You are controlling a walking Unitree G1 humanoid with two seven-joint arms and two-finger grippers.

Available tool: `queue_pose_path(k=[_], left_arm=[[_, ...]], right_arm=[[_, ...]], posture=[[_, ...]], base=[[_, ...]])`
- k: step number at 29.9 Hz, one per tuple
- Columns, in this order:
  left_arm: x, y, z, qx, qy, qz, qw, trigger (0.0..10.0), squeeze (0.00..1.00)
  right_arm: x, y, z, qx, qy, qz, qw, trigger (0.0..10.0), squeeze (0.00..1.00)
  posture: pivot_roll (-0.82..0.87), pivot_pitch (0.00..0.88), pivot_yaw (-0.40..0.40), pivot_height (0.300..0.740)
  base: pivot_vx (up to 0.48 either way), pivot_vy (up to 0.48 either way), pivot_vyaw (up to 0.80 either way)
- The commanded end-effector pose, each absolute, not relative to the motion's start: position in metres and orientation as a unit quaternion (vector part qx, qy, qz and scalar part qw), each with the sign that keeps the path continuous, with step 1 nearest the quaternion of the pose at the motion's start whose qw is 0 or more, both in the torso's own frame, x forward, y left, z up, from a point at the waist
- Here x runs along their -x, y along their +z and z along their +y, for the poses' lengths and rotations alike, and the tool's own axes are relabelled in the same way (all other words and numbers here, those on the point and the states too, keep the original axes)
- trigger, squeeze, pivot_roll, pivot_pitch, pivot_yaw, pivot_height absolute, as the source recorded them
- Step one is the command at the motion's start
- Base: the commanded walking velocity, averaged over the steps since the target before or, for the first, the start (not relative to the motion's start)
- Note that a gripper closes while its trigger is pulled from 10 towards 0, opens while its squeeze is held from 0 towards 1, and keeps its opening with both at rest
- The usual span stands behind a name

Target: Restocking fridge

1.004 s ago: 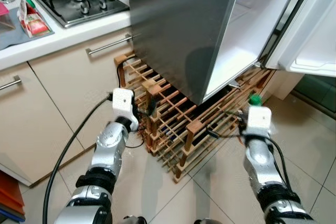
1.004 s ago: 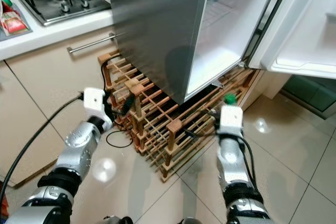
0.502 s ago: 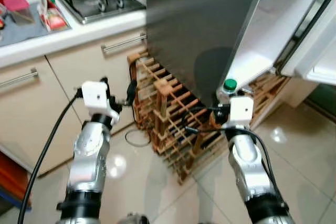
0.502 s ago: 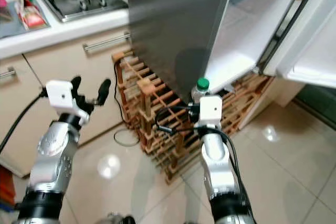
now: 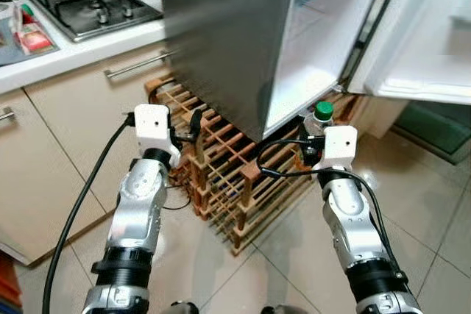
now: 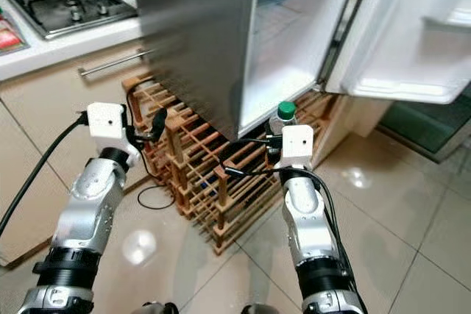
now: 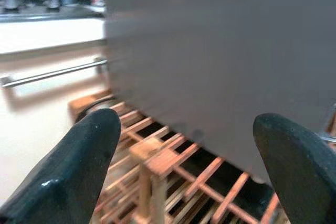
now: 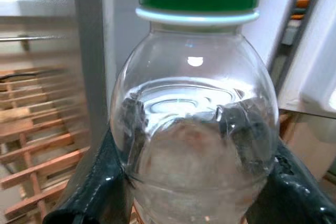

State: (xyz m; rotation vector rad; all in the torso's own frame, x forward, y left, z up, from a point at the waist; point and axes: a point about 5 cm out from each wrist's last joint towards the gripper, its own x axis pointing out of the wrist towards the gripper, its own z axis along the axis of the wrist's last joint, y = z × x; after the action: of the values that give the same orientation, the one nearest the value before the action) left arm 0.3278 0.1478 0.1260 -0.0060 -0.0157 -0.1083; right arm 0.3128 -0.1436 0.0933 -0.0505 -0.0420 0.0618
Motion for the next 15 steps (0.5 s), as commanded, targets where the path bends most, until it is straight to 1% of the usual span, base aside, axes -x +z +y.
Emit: queue_pose_path(k=[1,3,11,15], left_arm=[[-0.332,0.127,0.150,-0.002,-0.044,-0.002,0.999,10.0,0.00],[-0.334,0.127,0.148,-0.002,-0.046,-0.001,0.999,10.0,0.00],[-0.335,0.123,0.140,-0.007,-0.069,0.006,0.998,10.0,0.00],[-0.335,0.119,0.140,-0.005,-0.067,0.013,0.998,10.0,0.00]], right_arm=[[-0.316,0.099,-0.137,0.026,0.041,-0.028,0.998,10.0,0.00],[-0.315,0.096,-0.137,0.029,0.042,-0.025,0.998,10.0,0.00],[-0.311,0.090,-0.141,0.033,0.032,-0.014,0.999,10.0,0.00],[-0.310,0.086,-0.142,0.034,0.027,-0.003,0.999,10.0,0.00]], posture=[[-0.12,0.000,0.007,0.740],[-0.12,0.000,0.010,0.740],[-0.14,0.000,0.027,0.740],[-0.13,0.000,0.027,0.740]], base=[[0.000,-0.480,0.67],[0.000,-0.480,0.67],[0.000,0.000,0.65],[0.000,0.000,0.48]])
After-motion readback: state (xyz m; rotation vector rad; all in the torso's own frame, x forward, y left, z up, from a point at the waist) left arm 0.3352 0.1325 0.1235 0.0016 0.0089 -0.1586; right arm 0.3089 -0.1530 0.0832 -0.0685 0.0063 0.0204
